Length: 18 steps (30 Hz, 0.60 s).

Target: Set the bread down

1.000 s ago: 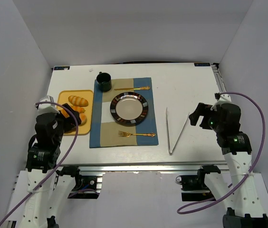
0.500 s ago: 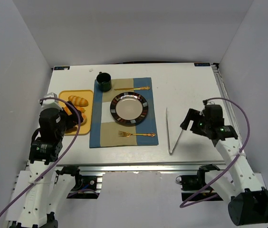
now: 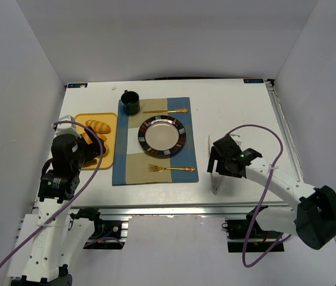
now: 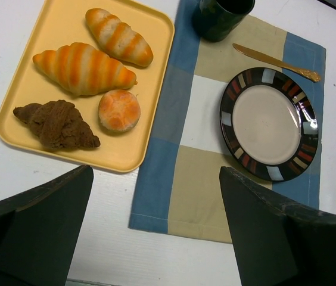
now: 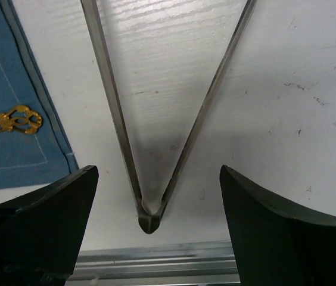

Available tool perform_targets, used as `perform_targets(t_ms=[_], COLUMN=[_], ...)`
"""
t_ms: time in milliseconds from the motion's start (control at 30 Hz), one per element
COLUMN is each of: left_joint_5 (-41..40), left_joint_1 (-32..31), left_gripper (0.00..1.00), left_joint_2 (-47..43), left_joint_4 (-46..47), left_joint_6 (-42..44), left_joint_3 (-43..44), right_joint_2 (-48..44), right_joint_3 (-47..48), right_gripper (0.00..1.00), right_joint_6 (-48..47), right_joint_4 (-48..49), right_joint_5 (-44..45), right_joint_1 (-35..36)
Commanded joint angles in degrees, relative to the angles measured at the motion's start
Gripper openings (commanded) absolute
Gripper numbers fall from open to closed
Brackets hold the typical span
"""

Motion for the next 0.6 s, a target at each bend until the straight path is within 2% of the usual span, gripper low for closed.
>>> perform_targets(t_ms=[0,567], left_joint_5=[0.3,0.1], left_joint_1=[-0.2,-0.2], left_gripper=[0.98,0.98], left_joint_2=[-0.4,0.2], left_joint_4=[0.0,-0.7], left_joint_6=[0.8,0.7], left_joint_3=[-0.7,-0.2], right_joint_2=[1.9,10.8], right_joint_3=[3.3,4.3], right_gripper=[0.89,0.89], right_joint_6=[4.4,5.9], right_joint_4=[-1.5,5.6], right_joint_5=[6.8,5.7], right_joint_1=[1.3,1.7])
